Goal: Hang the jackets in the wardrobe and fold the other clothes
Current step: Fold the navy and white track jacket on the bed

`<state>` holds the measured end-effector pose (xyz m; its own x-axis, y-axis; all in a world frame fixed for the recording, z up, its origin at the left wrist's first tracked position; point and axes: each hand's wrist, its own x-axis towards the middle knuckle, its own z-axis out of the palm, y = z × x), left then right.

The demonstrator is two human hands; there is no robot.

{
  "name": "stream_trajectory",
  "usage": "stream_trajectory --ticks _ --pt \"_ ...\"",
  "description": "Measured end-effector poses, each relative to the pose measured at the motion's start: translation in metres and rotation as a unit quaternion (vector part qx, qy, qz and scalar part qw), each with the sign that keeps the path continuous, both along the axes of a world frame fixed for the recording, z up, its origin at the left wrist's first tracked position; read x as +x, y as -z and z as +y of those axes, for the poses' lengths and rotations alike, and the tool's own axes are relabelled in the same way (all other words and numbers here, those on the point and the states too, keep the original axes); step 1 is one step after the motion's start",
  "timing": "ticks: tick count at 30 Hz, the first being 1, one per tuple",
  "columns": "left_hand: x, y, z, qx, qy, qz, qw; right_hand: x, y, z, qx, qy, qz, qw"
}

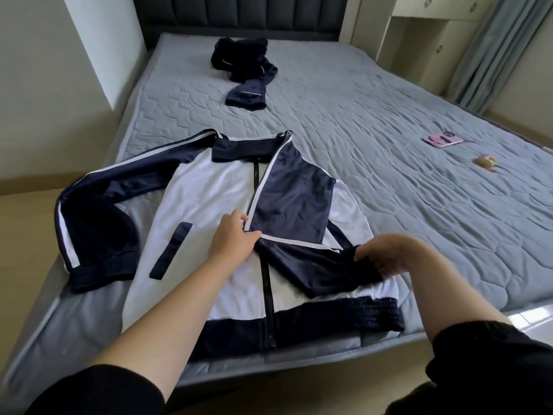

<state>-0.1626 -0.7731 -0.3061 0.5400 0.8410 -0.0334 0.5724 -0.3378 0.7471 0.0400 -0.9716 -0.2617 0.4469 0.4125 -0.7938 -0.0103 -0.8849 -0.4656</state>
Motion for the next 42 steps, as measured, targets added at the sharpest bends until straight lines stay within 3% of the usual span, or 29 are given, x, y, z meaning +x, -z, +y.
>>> stream_trajectory --ticks 3,7,10,13,19,24,26,28,29,31,33,35,36,39,42 --pt "0.006 0.0 -0.004 -0.12 -0.037 -0.031 0.992 0.003 -0.001 -0.005 -0.068 -0.074 -0.051 0.994" --pt "0.015 -0.003 -0.017 -0.313 -0.106 -0.193 0.924 0.006 -0.006 -0.007 -0.074 -0.048 -0.074 0.993" --pt "0.02 -0.001 -0.034 -0.303 -0.108 -0.184 0.929 0.011 -0.006 -0.01 -0.05 0.002 -0.092 0.995" --pt "0.023 0.002 -0.044 -0.31 -0.116 -0.185 0.925 0.011 -0.005 -0.013 -0.09 -0.009 -0.093 0.992" --pt "0.026 0.003 -0.047 -0.37 -0.112 -0.256 0.886 0.011 -0.007 -0.008 -0.068 -0.031 -0.111 0.991" --pt "0.025 -0.002 -0.056 -0.383 -0.065 -0.147 0.91 0.008 -0.015 -0.011 -0.161 -0.097 -0.159 0.969" --pt "0.019 -0.01 -0.052 -0.287 0.016 -0.009 0.958 0.006 -0.019 -0.01 -0.198 -0.166 -0.213 0.942" --pt "0.014 -0.012 -0.045 -0.029 0.049 0.147 0.987 0.001 -0.018 -0.004 -0.153 -0.21 -0.324 0.91" --pt "0.012 -0.01 -0.042 0.105 0.038 0.156 0.981 -0.002 -0.014 0.002 -0.095 -0.209 -0.389 0.892" --pt "0.007 -0.01 -0.041 0.262 0.066 0.014 0.963 -0.018 -0.006 0.016 0.062 -0.141 -0.47 0.869" --pt "0.006 -0.006 -0.038 0.357 0.188 -0.097 0.91 -0.048 0.001 0.028 0.225 -0.122 -0.509 0.822" --pt "0.008 0.007 -0.03 0.379 0.296 -0.065 0.874 -0.076 0.015 0.035 0.301 -0.21 -0.511 0.777" --pt "0.007 0.014 -0.026 0.349 0.319 0.007 0.881 -0.088 0.025 0.037 0.283 -0.269 -0.497 0.775" --pt "0.003 0.036 -0.01 0.289 0.309 0.233 0.875 -0.101 0.058 0.033 0.132 -0.361 -0.435 0.814" --pt "0.004 0.046 -0.004 0.287 0.285 0.28 0.871 -0.095 0.07 0.032 0.114 -0.321 -0.426 0.838"
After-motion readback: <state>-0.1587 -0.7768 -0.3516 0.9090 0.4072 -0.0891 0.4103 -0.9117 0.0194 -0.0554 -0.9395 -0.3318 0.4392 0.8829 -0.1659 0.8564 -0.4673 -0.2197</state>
